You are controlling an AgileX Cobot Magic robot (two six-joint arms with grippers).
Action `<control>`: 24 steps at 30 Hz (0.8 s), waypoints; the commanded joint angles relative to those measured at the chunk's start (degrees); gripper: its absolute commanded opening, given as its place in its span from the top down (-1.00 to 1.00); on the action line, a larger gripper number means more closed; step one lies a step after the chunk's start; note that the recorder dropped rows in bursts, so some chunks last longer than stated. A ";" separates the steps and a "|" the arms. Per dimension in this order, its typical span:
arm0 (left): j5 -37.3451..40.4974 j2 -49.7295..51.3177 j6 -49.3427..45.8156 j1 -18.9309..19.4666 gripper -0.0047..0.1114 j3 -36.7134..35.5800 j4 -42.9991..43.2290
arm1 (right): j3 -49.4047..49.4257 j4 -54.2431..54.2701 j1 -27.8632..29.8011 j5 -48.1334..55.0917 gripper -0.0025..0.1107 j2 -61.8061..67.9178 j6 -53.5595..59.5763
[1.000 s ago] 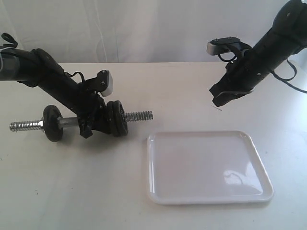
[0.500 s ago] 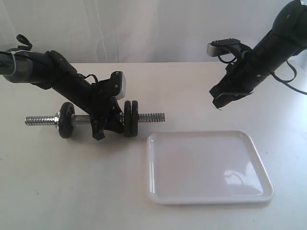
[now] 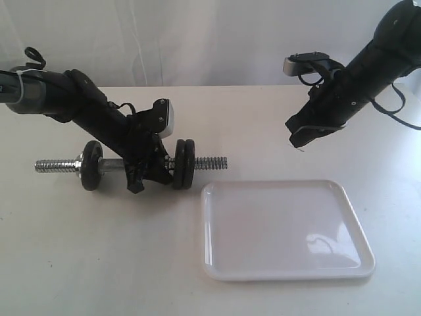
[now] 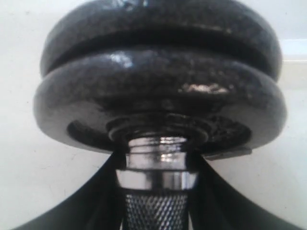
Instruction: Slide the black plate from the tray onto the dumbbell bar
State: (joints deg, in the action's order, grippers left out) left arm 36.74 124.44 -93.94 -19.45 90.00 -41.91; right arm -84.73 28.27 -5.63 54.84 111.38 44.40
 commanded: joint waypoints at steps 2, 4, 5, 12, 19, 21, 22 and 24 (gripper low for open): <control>2.41 -7.11 2.99 -0.47 0.15 0.64 -1.16 | 0.20 0.30 0.59 0.27 0.96 -0.60 -0.11; 2.73 -7.11 2.99 -0.47 -0.07 0.64 -1.16 | 0.20 0.30 0.59 0.27 0.96 -0.60 -0.11; 2.78 -7.11 2.99 -0.47 -0.14 0.64 -1.16 | 0.20 0.30 0.59 0.27 0.96 -0.60 -0.11; 3.88 -7.11 3.13 -0.47 -0.41 0.64 -0.86 | 0.20 0.30 0.59 0.27 0.96 -0.60 -0.11; 3.97 -7.83 4.07 -0.47 -0.40 0.64 0.91 | 0.20 0.41 0.59 0.25 0.96 -0.60 -0.11; 3.97 -8.46 4.71 -0.47 -0.40 0.64 1.94 | 0.20 0.41 0.59 0.25 0.96 -0.60 -0.11; 3.97 -8.74 5.81 -0.47 -0.40 0.64 3.04 | 0.20 0.41 0.59 0.25 0.96 -0.60 -0.11; 3.97 -9.39 7.60 -0.47 -0.40 0.64 4.99 | 0.20 0.41 0.59 0.25 0.96 -0.60 -0.11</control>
State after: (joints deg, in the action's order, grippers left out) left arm 39.41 116.83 -88.94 -19.81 90.71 -38.62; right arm -84.73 28.27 -5.63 54.84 111.38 44.40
